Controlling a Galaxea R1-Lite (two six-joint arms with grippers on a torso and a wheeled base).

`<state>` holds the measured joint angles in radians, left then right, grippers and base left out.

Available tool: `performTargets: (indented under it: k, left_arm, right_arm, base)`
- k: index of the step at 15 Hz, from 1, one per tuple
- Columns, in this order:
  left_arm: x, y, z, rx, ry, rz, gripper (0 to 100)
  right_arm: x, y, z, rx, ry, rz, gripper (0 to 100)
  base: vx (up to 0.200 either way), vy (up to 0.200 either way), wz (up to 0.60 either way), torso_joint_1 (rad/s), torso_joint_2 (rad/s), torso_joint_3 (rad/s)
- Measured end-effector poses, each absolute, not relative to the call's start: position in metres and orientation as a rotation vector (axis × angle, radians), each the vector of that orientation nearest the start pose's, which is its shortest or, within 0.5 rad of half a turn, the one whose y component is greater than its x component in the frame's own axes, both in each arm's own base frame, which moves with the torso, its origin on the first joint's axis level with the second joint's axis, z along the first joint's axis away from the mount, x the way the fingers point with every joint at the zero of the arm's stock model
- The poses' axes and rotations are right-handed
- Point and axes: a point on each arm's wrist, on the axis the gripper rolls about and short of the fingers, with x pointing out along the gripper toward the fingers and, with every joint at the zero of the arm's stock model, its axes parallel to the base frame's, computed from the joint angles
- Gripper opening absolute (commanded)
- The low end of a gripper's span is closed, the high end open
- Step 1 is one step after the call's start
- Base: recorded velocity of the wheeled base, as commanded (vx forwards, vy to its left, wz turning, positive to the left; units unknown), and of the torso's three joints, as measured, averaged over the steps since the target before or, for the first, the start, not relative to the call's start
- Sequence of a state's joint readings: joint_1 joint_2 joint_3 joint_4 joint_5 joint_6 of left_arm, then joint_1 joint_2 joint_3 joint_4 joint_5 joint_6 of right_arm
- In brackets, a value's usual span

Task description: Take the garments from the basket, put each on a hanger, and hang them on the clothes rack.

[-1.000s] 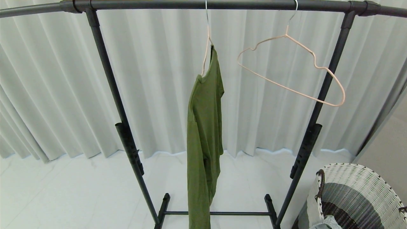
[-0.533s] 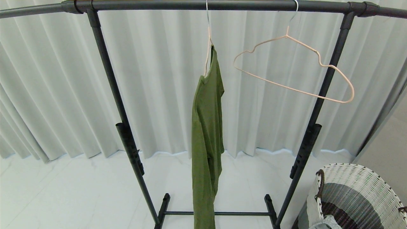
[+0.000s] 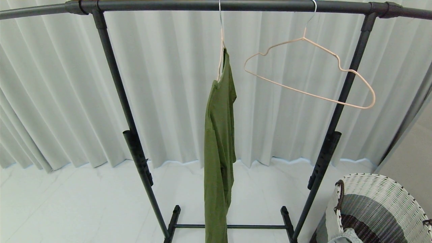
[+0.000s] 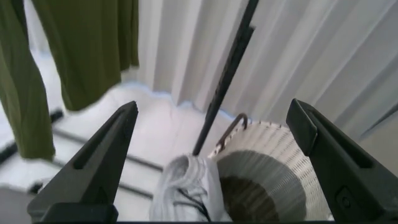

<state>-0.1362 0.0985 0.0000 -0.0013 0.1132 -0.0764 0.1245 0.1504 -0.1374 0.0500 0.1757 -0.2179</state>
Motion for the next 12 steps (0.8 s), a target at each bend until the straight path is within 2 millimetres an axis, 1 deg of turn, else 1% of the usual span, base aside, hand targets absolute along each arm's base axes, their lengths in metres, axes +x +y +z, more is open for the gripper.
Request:
performTargets:
  k: [1,3,5,8,10,12]
  left_arm:
    - [-0.015,0.005,0.078,-0.064,0.097,-0.02,100]
    - [-0.015,0.005,0.078,-0.064,0.097,-0.02,100]
    - [-0.015,0.005,0.078,-0.064,0.097,-0.02,100]
    - [-0.015,0.005,0.078,-0.064,0.097,-0.02,100]
    - [-0.015,0.005,0.078,-0.064,0.097,-0.02,100]
    - [-0.015,0.005,0.077,-0.064,0.098,-0.02,100]
  right_arm:
    - [-0.011,0.002,0.118,-0.224,0.096,0.287,100]
    - [0.012,0.003,0.125,-0.255,0.271,0.212,100]
    - [0.04,0.004,0.123,-0.289,0.457,0.167,100]
    - [0.071,0.007,0.102,-0.333,0.675,0.159,100]
    - [0.089,0.009,0.09,-0.347,0.742,0.163,100]
    - [0.108,0.011,0.081,-0.355,0.763,0.164,100]
  base:
    - [0.0,0.0,0.0,0.0,0.0,0.0]
    - [0.0,0.0,0.0,0.0,0.0,0.0]
    - [0.0,0.0,0.0,0.0,0.0,0.0]
    - [0.0,0.0,0.0,0.0,0.0,0.0]
    - [0.0,0.0,0.0,0.0,0.0,0.0]
    - [0.0,0.0,0.0,0.0,0.0,0.0]
